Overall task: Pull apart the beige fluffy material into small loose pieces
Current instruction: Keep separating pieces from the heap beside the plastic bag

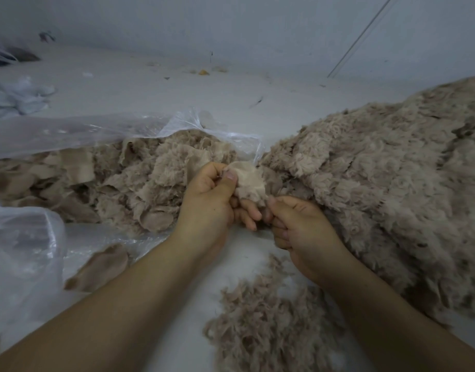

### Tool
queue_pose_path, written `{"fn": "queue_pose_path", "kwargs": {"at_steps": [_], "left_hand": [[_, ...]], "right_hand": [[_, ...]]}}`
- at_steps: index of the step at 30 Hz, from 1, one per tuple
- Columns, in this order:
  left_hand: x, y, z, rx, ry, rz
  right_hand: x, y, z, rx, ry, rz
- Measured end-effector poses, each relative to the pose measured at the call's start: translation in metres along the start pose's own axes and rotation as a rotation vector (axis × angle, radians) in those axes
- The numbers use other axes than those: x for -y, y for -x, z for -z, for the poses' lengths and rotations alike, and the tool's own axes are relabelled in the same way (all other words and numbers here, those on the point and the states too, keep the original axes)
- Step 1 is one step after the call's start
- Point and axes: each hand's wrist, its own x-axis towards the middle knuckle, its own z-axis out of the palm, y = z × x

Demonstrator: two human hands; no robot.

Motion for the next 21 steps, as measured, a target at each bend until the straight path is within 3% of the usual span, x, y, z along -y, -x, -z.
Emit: {"fn": "queue_pose_path", "kwargs": {"at_steps": [4,11,21], "left_hand": [[-0.0027,-0.002,0.0064,-0.07,-0.033,-0.029],[0.0045,0.0058,-0.001,0.027,-0.342,-0.027],[0.0034,0.0032,0.0052,0.051,-0.249,0.049]], "right_hand": [[-0.0005,0.0003,0.0032,-0.023,-0.037,-0.003],[0.0044,0.0027,0.0045,0.111,-0.104,0.027],[0.0018,0.0044,0.0018,0.058,-0.061,0.081]]}}
